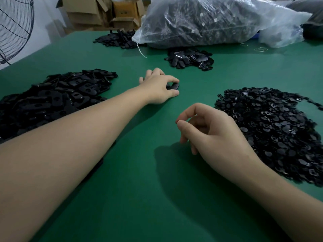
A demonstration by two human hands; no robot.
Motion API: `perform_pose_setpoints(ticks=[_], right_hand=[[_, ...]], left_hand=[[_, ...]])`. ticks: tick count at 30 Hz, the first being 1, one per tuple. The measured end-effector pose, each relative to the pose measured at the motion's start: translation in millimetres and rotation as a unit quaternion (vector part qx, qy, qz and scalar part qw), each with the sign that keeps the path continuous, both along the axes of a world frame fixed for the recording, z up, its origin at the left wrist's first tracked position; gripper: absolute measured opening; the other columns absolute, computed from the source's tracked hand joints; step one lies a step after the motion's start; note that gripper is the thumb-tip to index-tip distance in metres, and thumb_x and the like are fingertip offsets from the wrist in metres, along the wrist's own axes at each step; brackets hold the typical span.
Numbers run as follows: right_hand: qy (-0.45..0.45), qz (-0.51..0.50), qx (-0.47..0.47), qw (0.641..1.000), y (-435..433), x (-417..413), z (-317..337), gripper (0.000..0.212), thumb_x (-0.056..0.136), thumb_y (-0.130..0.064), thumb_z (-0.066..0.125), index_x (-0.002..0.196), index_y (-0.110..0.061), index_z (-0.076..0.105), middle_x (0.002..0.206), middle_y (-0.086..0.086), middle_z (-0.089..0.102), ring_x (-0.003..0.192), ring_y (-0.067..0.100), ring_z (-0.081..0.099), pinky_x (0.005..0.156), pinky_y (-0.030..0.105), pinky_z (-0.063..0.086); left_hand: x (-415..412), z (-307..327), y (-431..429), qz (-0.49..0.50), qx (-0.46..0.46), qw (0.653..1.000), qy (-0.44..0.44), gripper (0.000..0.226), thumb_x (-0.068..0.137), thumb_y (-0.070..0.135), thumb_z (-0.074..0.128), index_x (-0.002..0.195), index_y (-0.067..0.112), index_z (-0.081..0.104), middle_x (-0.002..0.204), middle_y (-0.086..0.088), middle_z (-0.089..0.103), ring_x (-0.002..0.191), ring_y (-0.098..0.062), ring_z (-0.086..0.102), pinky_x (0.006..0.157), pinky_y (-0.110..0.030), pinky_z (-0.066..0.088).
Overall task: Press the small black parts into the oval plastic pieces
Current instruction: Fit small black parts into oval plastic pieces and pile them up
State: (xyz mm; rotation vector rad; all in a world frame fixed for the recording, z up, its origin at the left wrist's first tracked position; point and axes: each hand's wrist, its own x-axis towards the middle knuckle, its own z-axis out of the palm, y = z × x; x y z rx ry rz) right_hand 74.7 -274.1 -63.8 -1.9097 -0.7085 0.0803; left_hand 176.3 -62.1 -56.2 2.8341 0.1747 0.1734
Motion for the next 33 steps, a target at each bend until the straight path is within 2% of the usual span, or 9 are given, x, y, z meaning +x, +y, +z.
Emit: perform_pose_setpoints(ticks=[4,7,11,15,20,22,26,30,33], right_hand=[[-0.017,-0.024,-0.016,0.999,-1.4,2.6,0.9,0.010,0.095,-0.025,0.065,0.085,-0.026,0.067,0.068,-0.005,0.070,0.055,0.010,0.060,0.062,0.034,0.052],[-0.096,-0.074,-0.072,0.990,-6.4,7.0,2.3,0.006,0.092,-0.032,0.068,0.086,-0.030,0.069,0.070,-0.012,0.068,0.069,0.007,0.063,0.068,0.029,0.051],[-0.212,-0.135,-0.257,0.933,-11.1,13.2,5.1,0.028,0.094,-0.042,0.061,0.118,-0.029,0.067,0.109,-0.013,0.065,0.116,0.015,0.051,0.101,0.042,0.040],[-0.187,-0.137,-0.388,0.892,-11.5,15.1,6.9,0.053,0.098,-0.051,0.048,0.142,-0.021,0.052,0.143,-0.004,0.051,0.146,0.018,0.028,0.120,0.053,0.018],[-0.159,-0.124,-0.438,0.876,-10.8,16.3,6.7,0.054,0.103,-0.053,0.033,0.139,-0.017,0.051,0.151,-0.005,0.046,0.155,0.017,0.014,0.122,0.062,0.007],[-0.157,-0.123,-0.436,0.877,-11.7,17.0,6.1,0.050,0.104,-0.052,0.034,0.133,-0.018,0.056,0.148,-0.006,0.050,0.154,0.016,0.017,0.121,0.063,0.007],[-0.161,-0.122,-0.433,0.878,-12.7,19.2,6.3,0.047,0.103,-0.050,0.038,0.131,-0.019,0.058,0.145,-0.008,0.053,0.151,0.016,0.024,0.121,0.062,0.009],[-0.168,-0.122,-0.426,0.881,-12.3,19.9,5.0,0.045,0.103,-0.049,0.040,0.129,-0.019,0.060,0.144,-0.008,0.054,0.150,0.015,0.028,0.121,0.061,0.011],[-0.172,-0.124,-0.419,0.883,-12.6,20.7,4.1,0.044,0.102,-0.049,0.041,0.128,-0.020,0.061,0.143,-0.008,0.055,0.149,0.016,0.030,0.121,0.060,0.012]], left_hand=[[-1.2,-1.3,3.7,0.015,-0.007,1.000,0.005,0.064,0.096,0.056,0.059,0.154,0.040,0.038,0.155,-0.004,0.034,0.146,-0.028,0.021,0.117,-0.052,0.018],[-9.9,3.6,13.0,0.046,0.006,0.999,0.002,0.064,0.100,0.059,0.049,0.157,0.031,0.035,0.159,-0.004,0.032,0.150,-0.028,0.020,0.119,-0.055,0.017],[-20.1,10.7,39.9,0.121,0.071,0.989,0.039,0.059,0.107,0.051,0.037,0.156,0.018,0.037,0.163,-0.010,0.030,0.151,-0.032,0.021,0.120,-0.056,0.018],[-24.2,15.3,76.7,0.196,0.142,0.966,0.093,0.052,0.109,0.040,0.036,0.147,0.006,0.044,0.161,-0.019,0.030,0.150,-0.036,0.024,0.120,-0.056,0.022],[-18.3,11.9,114.1,0.196,0.157,0.957,0.143,0.057,0.107,0.020,0.035,0.160,0.005,0.019,0.170,-0.016,0.007,0.158,-0.032,0.006,0.126,-0.054,0.007],[-15.5,11.0,120.8,0.185,0.164,0.958,0.148,0.056,0.105,0.014,0.034,0.160,0.008,0.024,0.168,-0.016,0.018,0.155,-0.032,0.017,0.126,-0.051,0.013],[-12.5,9.0,121.0,0.192,0.172,0.961,0.100,0.039,0.100,0.011,0.045,0.136,0.012,0.060,0.140,-0.014,0.058,0.129,-0.036,0.051,0.113,-0.048,0.030],[-13.4,14.1,118.1,0.180,0.174,0.968,0.029,0.029,0.097,0.009,0.059,0.121,0.022,0.071,0.129,-0.007,0.067,0.122,-0.034,0.057,0.110,-0.048,0.035],[-18.5,19.8,116.7,0.158,0.148,0.976,0.005,0.029,0.094,0.003,0.064,0.109,0.027,0.074,0.120,-0.002,0.071,0.114,-0.031,0.062,0.098,-0.045,0.050]])
